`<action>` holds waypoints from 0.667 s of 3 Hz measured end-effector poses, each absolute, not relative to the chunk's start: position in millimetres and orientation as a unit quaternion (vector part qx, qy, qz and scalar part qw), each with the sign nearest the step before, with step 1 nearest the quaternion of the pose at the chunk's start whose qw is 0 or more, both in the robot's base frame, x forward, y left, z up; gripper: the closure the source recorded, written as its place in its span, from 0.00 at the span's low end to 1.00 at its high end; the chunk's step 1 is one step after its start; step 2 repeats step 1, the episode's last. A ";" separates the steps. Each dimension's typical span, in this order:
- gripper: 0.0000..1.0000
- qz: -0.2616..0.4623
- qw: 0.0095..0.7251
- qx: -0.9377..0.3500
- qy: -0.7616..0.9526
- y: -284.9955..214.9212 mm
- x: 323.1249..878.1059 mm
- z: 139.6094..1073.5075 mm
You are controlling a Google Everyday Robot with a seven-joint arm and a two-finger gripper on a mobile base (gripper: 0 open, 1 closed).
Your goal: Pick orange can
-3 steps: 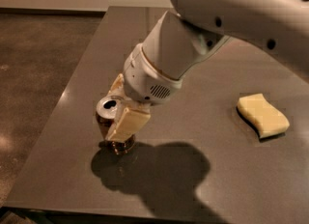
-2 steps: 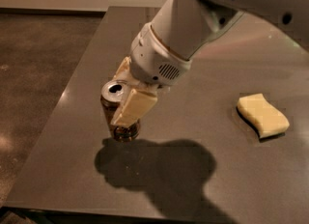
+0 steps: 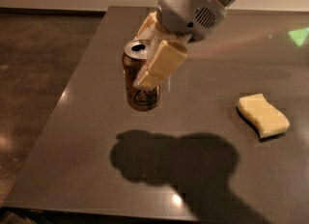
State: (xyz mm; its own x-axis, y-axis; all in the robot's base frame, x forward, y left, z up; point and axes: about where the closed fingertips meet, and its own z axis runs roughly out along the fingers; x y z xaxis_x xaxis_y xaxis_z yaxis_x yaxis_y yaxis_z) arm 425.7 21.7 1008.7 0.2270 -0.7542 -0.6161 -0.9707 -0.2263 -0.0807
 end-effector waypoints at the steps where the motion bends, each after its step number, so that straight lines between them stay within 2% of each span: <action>1: 1.00 0.232 0.233 -0.748 0.577 21.7 425.7 1008.7; 2: 1.00 0.232 0.233 -0.748 0.577 21.7 425.7 1008.7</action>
Offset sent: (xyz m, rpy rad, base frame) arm 0.0000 0.0000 0.0000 0.0000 0.0000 0.0000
